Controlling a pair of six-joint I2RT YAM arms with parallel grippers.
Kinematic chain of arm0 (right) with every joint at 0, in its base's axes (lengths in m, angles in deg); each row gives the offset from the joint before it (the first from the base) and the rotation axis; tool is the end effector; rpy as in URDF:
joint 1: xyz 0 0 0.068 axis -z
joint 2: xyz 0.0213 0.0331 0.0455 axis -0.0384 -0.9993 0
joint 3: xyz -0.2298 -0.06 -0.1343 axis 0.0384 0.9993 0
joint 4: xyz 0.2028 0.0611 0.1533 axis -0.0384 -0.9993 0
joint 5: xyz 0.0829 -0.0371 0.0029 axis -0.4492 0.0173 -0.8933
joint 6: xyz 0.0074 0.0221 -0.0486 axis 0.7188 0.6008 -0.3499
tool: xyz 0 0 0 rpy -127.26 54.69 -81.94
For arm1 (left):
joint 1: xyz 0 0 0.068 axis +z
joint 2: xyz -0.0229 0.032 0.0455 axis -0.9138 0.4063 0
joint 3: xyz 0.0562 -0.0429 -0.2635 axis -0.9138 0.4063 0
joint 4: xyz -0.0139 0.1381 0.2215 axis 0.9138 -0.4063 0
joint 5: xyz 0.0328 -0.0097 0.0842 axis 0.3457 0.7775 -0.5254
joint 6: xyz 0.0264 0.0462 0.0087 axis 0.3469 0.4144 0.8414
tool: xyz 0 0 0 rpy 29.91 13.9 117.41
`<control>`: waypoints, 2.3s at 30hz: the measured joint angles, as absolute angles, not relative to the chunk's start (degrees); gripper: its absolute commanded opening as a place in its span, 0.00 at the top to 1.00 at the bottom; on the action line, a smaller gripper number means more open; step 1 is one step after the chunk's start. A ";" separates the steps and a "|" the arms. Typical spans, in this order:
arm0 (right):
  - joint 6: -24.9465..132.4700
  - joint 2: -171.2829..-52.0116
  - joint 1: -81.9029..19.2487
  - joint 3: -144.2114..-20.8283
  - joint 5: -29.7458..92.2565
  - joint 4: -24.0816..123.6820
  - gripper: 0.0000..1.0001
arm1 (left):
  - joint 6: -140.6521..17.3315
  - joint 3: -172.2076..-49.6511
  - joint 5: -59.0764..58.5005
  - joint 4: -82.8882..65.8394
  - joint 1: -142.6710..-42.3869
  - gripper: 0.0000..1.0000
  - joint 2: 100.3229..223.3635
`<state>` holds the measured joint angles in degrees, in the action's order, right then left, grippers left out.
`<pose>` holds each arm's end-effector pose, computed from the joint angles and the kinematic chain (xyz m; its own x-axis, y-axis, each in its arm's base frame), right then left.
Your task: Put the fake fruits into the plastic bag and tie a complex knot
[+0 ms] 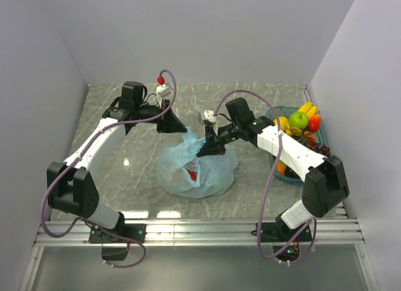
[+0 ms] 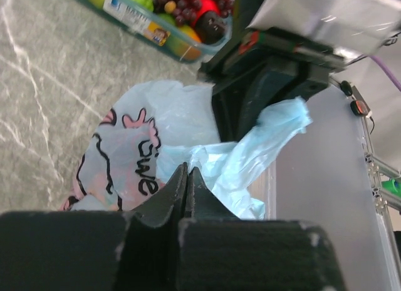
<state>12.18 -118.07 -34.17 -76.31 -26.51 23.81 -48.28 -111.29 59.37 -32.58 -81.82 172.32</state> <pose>0.2569 0.1986 0.2958 -0.0513 -0.3119 -0.9487 -0.9717 -0.2036 0.1195 0.3031 -0.1200 0.3282 -0.5298 0.1622 -0.8325 0.8471 0.1510 -0.5096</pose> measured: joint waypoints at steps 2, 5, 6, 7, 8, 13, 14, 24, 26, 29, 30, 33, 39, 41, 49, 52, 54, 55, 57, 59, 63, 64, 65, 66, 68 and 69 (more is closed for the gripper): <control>12.42 -118.07 -34.17 -76.25 -26.51 24.29 1.00 | -48.34 -112.08 60.18 -32.50 -81.82 1.00 172.04; 13.65 -118.07 -34.17 -76.12 -26.42 25.38 0.83 | -49.70 -112.17 60.75 -32.02 -81.84 1.00 170.88; 14.17 -118.09 -34.17 -76.07 -26.34 25.64 0.81 | -50.31 -112.17 60.86 -31.58 -81.86 1.00 170.44; 14.59 -118.11 -34.19 -76.01 -26.10 25.99 0.79 | -50.83 -112.17 60.88 -31.05 -81.86 1.00 169.81; 15.11 -118.16 -34.19 -75.92 -25.85 26.41 0.77 | -51.18 -112.17 60.97 -30.81 -81.86 1.00 169.13; 19.13 -118.92 -34.17 -74.78 -24.37 29.90 0.83 | -52.63 -112.17 61.75 -29.83 -82.00 1.00 165.81; 19.81 -119.27 -34.17 -74.74 -24.26 30.34 0.90 | -52.71 -112.17 61.84 -29.85 -82.11 0.99 165.18; 29.43 -122.60 -33.79 -74.85 -24.54 34.36 1.00 | -46.22 -106.42 55.81 -36.67 -88.09 0.99 155.47; 30.11 -122.64 -33.75 -74.83 -24.52 34.28 1.00 | -46.83 -103.75 53.16 -36.36 -88.57 0.99 153.22; 30.24 -122.62 -33.60 -74.83 -24.54 34.06 1.00 | -47.99 -101.24 49.60 -34.48 -88.55 1.00 151.82; 30.28 -122.62 -33.51 -74.83 -24.54 33.69 1.00 | -47.95 -100.84 49.08 -33.98 -88.51 0.99 151.84; 30.76 -122.68 -33.27 -74.94 -24.59 31.70 1.00 | -47.16 -100.80 49.01 -34.05 -89.01 1.00 152.39; 35.64 -124.19 -33.16 -76.49 -24.78 29.60 1.00 | -40.74 -100.91 43.81 -37.83 -97.71 1.00 152.41; 37.60 -124.63 -33.18 -76.73 -24.87 29.16 1.00 | -38.59 -100.91 40.22 -39.64 -100.77 0.99 152.46; 42.43 -124.82 -33.12 -76.66 -25.66 28.64 1.00 | -35.73 -95.88 21.52 -38.73 -107.70 1.00 155.28; 39.75 -124.80 -33.01 -76.66 -25.59 26.06 0.77 | -35.78 -94.79 15.42 -36.82 -107.92 1.00 157.99; 35.70 -124.80 -32.75 -76.69 -25.57 22.89 0.60 | -35.73 -94.64 12.79 -35.88 -107.87 1.00 158.97; 33.28 -124.72 -32.66 -76.71 -25.57 20.90 0.37 | -35.73 -94.53 12.23 -35.64 -107.68 1.00 159.06; 28.82 -124.19 -32.53 -76.60 -25.20 17.75 0.30 | -35.51 -94.53 12.49 -35.14 -107.33 1.00 158.82; 25.60 -123.10 -32.42 -76.45 -24.67 16.42 0.24 | -34.57 -94.53 13.56 -35.03 -107.00 1.00 158.23; 24.75 -120.80 -32.48 -76.07 -24.41 17.53 0.24 | -32.76 -94.88 17.60 -36.43 -106.83 1.00 157.68; 24.93 -120.78 -32.70 -76.23 -24.39 17.97 0.24 | -32.58 -95.16 18.70 -37.17 -106.83 1.00 157.94; 25.21 -120.82 -32.83 -76.27 -24.22 18.78 0.24 | -32.52 -95.42 19.33 -37.76 -106.83 1.00 158.25; 26.00 -120.93 -33.05 -76.27 -23.76 19.65 0.26 | -32.54 -95.73 20.14 -38.33 -106.83 1.00 158.73; 27.18 -121.09 -33.69 -76.27 -22.69 21.75 0.50 | -32.63 -95.95 20.90 -38.75 -106.83 1.00 159.45; 28.20 -121.13 -34.12 -76.27 -21.79 22.87 0.61 | -32.76 -95.97 21.25 -39.01 -106.83 1.00 159.71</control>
<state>28.20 -121.13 -34.12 -76.27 -21.79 22.87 -32.76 -95.97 21.25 -39.01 -106.83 159.71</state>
